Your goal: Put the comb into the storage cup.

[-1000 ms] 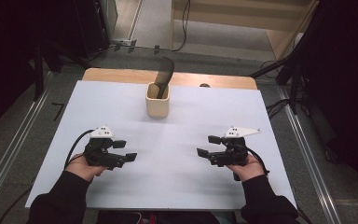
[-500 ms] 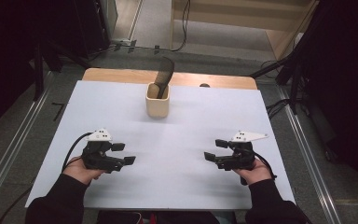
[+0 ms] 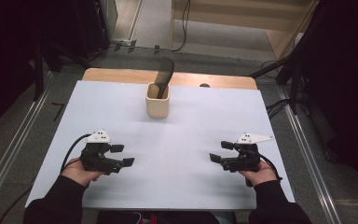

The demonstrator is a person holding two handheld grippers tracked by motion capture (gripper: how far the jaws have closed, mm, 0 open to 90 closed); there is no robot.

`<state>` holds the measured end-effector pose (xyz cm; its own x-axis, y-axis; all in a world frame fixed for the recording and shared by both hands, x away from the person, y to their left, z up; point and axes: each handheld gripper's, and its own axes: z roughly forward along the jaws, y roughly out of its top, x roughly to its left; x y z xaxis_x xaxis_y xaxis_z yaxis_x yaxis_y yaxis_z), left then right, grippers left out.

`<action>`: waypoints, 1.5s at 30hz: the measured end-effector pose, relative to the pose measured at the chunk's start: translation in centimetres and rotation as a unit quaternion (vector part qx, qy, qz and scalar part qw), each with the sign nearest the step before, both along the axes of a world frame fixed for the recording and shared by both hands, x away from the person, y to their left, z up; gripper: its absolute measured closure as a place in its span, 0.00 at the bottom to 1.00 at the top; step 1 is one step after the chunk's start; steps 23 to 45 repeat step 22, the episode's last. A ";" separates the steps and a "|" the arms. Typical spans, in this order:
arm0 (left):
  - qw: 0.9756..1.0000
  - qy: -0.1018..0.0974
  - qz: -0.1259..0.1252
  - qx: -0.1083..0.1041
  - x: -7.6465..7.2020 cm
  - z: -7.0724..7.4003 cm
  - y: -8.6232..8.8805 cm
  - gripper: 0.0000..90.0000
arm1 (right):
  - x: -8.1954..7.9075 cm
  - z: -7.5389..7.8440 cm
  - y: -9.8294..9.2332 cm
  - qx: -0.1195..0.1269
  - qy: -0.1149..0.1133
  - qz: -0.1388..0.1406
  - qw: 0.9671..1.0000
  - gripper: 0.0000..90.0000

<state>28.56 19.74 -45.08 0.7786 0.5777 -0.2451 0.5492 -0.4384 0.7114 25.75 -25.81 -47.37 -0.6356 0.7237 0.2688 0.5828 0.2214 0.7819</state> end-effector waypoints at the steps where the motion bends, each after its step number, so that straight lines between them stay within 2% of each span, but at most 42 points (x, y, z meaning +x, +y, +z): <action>1: 1.000 0.000 0.000 0.000 0.0 0.0 0.0 0.32 | 0.0 0.0 0.0 -0.001 0.000 -0.001 1.000 0.24; 17: 1.000 0.003 -0.001 0.002 0.0 -0.1 0.0 0.32 | 0.1 0.0 0.3 -0.007 -0.002 0.010 1.000 0.24; 45: 1.000 0.004 -0.004 0.004 0.1 -0.2 -0.1 0.32 | 0.1 -0.1 0.3 -0.008 0.001 0.011 1.000 0.24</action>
